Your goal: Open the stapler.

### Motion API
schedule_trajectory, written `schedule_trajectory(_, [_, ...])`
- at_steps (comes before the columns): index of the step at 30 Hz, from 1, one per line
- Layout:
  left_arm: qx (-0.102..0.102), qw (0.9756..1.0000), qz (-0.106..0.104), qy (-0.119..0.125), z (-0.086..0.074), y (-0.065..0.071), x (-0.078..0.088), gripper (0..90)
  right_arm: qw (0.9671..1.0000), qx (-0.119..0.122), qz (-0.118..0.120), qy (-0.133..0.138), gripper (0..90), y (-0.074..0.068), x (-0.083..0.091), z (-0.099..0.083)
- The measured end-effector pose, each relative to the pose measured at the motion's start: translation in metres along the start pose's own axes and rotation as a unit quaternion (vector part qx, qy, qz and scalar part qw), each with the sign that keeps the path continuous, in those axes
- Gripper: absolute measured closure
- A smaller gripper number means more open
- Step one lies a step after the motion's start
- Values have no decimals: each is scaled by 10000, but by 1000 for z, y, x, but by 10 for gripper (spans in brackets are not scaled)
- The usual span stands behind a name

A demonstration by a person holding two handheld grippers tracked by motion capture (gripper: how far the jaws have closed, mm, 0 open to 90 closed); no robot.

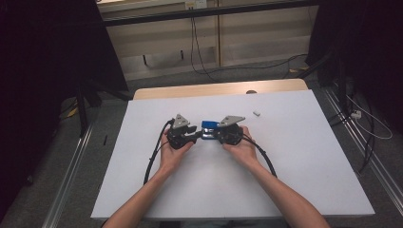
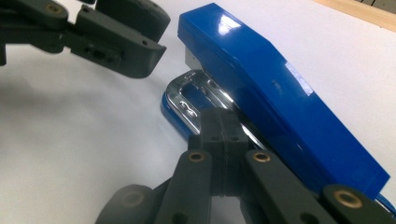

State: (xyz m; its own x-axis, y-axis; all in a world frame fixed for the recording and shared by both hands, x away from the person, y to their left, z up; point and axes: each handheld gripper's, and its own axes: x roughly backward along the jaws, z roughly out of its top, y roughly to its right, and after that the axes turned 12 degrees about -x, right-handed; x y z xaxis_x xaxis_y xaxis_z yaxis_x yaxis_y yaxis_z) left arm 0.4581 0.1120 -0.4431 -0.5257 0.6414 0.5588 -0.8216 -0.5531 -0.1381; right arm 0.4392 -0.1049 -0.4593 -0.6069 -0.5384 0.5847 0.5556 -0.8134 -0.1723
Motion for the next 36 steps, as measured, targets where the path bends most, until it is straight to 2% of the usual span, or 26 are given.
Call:
schedule_trajectory(4, [-130, 9998, 123, -37, 0, 0, 0, 847, 10000, 32, -37, 5, 900, -1, 0, 0])
schedule_trajectory(6, [-116, 9998, 137, -7, 1, -2, 0, 900, 10000, 56, -65, 8, 900, -2, 0, 0])
schedule_trajectory(13, [-202, 9996, 176, -103, 2, -2, -7, 900, 9999, 67, -84, 9, 900, -2, 0, 0])
schedule_trajectory(15, [-91, 9999, 104, -62, 2, -3, -8, 900, 9999, 70, -88, 9, 900, -2, 0, 0])
schedule_trajectory(17, [-167, 9997, 145, -72, 4, -3, -6, 900, 9999, 70, -89, 8, 900, -2, 0, 0])
schedule_trajectory(24, [-149, 9996, 200, -111, 6, -4, -11, 900, 9999, 80, -105, 10, 900, -3, 0, 0])
schedule_trajectory(27, [-116, 9996, 254, -100, 7, -3, -15, 900, 9999, 79, -105, 11, 900, -3, 0, 0])
schedule_trajectory(29, [-12, 9997, 244, -46, 6, -3, -17, 900, 9999, 91, -110, 14, 900, -3, 0, 0])
schedule_trajectory(32, [-72, 9997, 234, -61, 6, -3, -17, 900, 9998, 126, -148, 21, 900, -4, 0, -1])
schedule_trajectory(36, [-13, 9996, 268, 20, 7, -4, -18, 900, 9998, 127, -154, 26, 900, -4, 0, -1])
